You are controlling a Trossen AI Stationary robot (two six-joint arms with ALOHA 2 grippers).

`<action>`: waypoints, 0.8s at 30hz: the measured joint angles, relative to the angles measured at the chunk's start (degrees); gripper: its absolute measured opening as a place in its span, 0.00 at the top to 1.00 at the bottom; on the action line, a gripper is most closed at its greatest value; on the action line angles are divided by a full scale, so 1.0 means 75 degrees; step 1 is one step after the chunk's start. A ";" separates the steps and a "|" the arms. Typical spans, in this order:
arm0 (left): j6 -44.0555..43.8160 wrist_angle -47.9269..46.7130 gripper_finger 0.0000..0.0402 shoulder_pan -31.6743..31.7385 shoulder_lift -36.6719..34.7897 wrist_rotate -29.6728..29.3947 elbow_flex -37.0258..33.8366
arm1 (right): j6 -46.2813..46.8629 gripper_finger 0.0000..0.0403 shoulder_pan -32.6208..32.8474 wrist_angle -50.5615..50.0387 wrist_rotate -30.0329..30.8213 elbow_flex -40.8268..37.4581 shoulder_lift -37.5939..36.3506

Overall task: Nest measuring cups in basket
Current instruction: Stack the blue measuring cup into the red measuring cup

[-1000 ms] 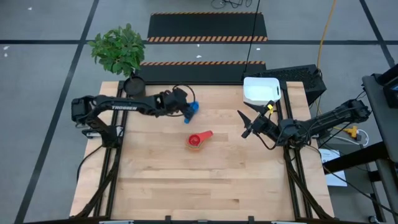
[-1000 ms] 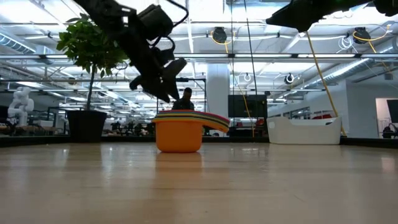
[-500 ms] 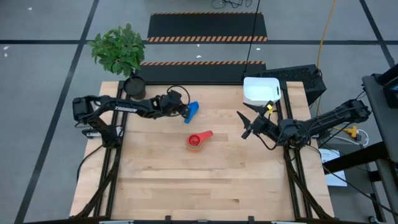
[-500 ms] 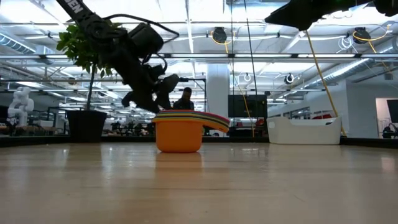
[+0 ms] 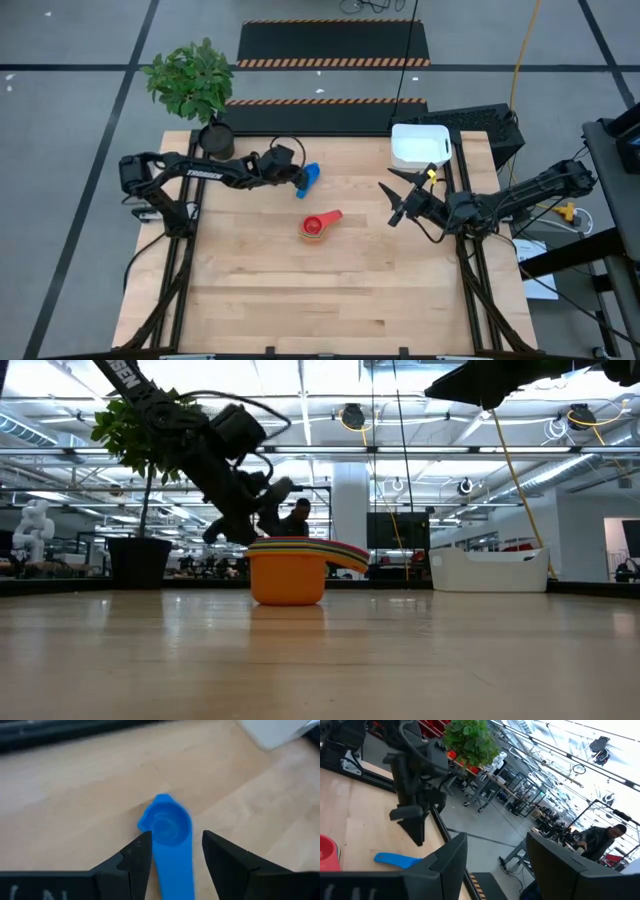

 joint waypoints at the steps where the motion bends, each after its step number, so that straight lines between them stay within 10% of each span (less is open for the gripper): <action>1: -0.0054 -0.0064 0.54 0.0036 0.0093 0.0042 0.0002 | 0.0000 0.51 0.0000 0.0002 0.0000 0.0000 0.0000; 15: 0.0122 0.0548 0.21 0.0451 0.1435 0.1518 0.0013 | -0.0178 0.51 0.0000 0.0023 -0.0003 0.0000 0.0000; 24: 0.0130 0.1066 0.26 0.0458 0.1493 0.2035 -0.0012 | -0.0183 0.51 0.0000 0.0023 -0.0003 0.0000 0.0000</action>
